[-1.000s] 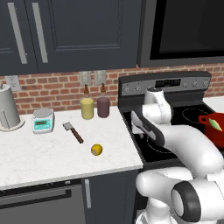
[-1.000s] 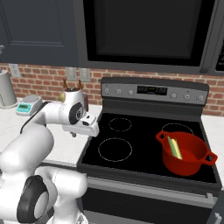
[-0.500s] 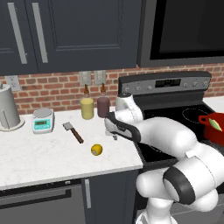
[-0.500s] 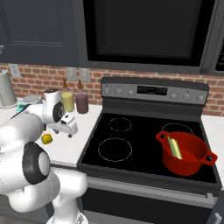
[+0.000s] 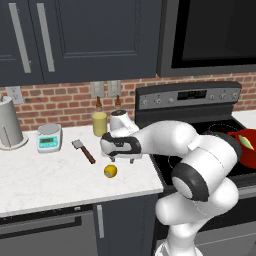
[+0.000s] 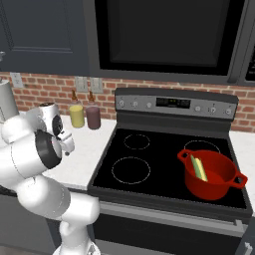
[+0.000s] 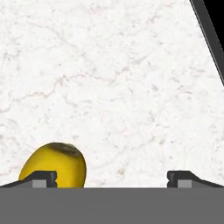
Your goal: Put the lemon and corn in the pot. Retrieve the spatula and lightly stir the vegetables in the pot.
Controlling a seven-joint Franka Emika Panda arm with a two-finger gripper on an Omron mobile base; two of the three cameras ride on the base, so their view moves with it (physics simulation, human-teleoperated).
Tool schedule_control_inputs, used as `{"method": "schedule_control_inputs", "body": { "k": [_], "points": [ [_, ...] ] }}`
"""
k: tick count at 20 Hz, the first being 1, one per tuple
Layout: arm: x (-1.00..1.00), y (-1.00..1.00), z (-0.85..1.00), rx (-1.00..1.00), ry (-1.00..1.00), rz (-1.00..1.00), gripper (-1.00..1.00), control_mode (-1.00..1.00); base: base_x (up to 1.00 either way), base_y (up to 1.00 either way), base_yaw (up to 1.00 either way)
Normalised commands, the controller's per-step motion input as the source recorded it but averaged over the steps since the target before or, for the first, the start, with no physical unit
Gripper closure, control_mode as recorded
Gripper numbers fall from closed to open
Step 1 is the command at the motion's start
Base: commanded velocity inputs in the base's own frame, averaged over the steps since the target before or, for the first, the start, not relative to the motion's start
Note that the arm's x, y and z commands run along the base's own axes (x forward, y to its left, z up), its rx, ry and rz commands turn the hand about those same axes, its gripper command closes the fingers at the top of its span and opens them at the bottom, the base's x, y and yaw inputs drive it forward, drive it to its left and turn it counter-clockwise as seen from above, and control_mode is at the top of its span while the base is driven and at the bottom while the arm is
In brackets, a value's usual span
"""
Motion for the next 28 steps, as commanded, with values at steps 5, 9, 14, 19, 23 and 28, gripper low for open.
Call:
{"method": "schedule_control_inputs", "body": {
  "k": [5, 9, 14, 19, 23, 28],
  "points": [
    [0.11, 0.02, -0.07, 0.00, 0.08, 0.00, -1.00, -1.00, 0.00, 0.00, 0.00],
    [0.26, 0.17, -0.30, 0.01, 0.03, 0.00, -1.00, -1.00, 0.00, 0.00, 0.00],
    [0.08, 0.14, -0.26, 0.01, 0.04, -0.01, -1.00, -1.00, 0.00, 0.00, 0.00],
    [0.00, 0.15, -0.14, 0.00, 0.04, -0.05, -1.00, -1.00, 0.00, 0.00, 0.00],
    [0.00, 0.15, 0.00, 0.00, 0.04, -0.10, -1.00, -1.00, 0.00, 0.00, 0.00],
    [0.00, 0.12, 0.00, 0.01, 0.00, -0.10, -1.00, -1.00, 0.00, 0.00, 0.00]
  ]
}}
